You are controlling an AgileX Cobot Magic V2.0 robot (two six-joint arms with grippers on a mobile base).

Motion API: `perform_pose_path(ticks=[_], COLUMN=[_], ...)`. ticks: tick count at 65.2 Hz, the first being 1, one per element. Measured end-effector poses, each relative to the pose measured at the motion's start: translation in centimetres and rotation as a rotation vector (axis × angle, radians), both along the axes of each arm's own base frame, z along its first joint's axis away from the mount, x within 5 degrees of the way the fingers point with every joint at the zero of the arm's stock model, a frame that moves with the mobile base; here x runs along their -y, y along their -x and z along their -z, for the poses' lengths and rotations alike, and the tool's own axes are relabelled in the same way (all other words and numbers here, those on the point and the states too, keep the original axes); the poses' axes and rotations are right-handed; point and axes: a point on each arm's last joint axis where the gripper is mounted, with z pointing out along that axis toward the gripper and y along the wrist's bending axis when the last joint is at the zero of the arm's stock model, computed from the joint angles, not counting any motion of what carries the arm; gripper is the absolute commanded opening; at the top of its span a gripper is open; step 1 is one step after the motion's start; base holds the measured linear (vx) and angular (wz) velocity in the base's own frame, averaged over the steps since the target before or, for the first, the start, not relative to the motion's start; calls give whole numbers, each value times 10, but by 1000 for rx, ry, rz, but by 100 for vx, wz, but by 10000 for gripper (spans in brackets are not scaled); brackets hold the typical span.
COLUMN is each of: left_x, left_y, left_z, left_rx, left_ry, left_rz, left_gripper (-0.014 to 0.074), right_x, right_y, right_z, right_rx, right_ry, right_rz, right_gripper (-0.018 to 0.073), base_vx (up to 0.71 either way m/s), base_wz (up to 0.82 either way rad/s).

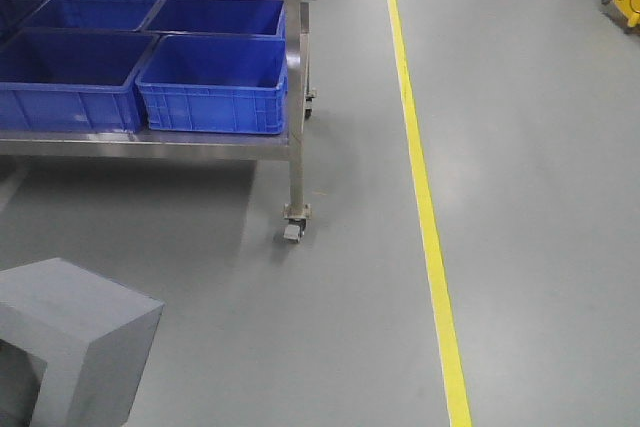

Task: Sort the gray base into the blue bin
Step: 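Drive the base away from the table holding the block in the left gripper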

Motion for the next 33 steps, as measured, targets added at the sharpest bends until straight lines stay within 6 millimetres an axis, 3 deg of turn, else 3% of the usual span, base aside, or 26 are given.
perform_pose_path(ticks=[20, 33], left_x=[0, 0], left_y=[0, 0], left_z=[0, 0], left_rx=[0, 0], left_ry=[0, 0], left_rz=[0, 0], left_gripper=[-6, -6], right_x=[0, 0], right_y=[0, 0], right_z=[0, 0], right_rx=[0, 0], right_ry=[0, 0], right_rz=[0, 0], right_gripper=[-9, -9], base_vx=[39, 36], base_wz=[9, 35])
